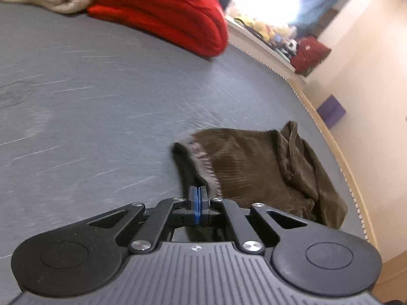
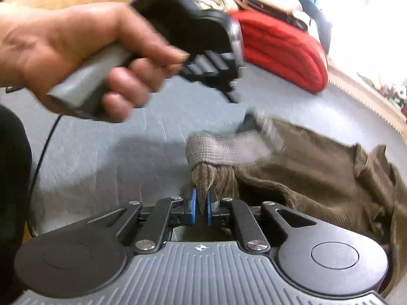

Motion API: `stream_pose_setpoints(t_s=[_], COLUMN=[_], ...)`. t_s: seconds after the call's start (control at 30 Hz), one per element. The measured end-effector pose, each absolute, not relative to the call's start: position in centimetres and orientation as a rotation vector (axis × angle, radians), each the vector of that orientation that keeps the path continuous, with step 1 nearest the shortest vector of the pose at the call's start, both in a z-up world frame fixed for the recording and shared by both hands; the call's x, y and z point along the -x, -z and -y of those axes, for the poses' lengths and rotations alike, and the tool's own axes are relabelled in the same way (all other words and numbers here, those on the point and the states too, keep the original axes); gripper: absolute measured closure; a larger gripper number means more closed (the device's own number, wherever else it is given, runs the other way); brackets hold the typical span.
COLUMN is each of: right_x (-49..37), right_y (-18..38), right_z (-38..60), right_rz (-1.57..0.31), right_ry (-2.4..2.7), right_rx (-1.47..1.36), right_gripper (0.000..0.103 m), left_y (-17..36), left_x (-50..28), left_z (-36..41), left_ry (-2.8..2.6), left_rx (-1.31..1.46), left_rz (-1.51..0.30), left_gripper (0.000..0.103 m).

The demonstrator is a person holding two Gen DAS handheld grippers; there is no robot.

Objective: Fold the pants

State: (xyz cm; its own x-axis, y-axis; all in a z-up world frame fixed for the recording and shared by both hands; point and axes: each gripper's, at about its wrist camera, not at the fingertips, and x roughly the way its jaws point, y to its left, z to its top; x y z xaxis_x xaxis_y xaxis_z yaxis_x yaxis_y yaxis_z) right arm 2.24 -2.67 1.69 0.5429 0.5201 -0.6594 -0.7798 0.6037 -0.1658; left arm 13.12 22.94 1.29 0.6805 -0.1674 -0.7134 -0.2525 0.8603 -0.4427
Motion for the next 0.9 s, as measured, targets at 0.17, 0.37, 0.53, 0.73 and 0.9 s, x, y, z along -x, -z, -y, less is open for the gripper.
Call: stream_pose_setpoints(t_s=[0.17,0.37,0.53,0.73,0.9], right_x=[-1.6,-0.5,0.2,0.5,-1.8], right_y=[-1.5,1.4,2.4,3.2,4.1], right_z=[1.2,1.3,2.3,2.3,2.5], right_rz=[-0.639,-0.684,-0.688,-0.622,-0.647], right_ry=[-0.763,-0.734,-0.729,-0.737,-0.746], right_rx=[0.468,0.651,0.704,0.776,0.791], right_gripper=[0.095,0.094,0.08,0.055,0.055], left_y=[-0.1,5.8,9.7,11.8,11.7], left_x=[-9.1,-8.8,-13.3,-17.9,-22.9], left_z=[-28.1,-28.6,-25.0,-23.5,-21.0], left_ry=[-0.008,0.04,0.163,0.166,0.176], left_rx=[0.73,0.914,0.962,1.007,0.934], left_rz=[-0.869,-0.891,-0.945,-0.89,-0.897], left_gripper=[0.086,0.077,0.045,0.036,0.035])
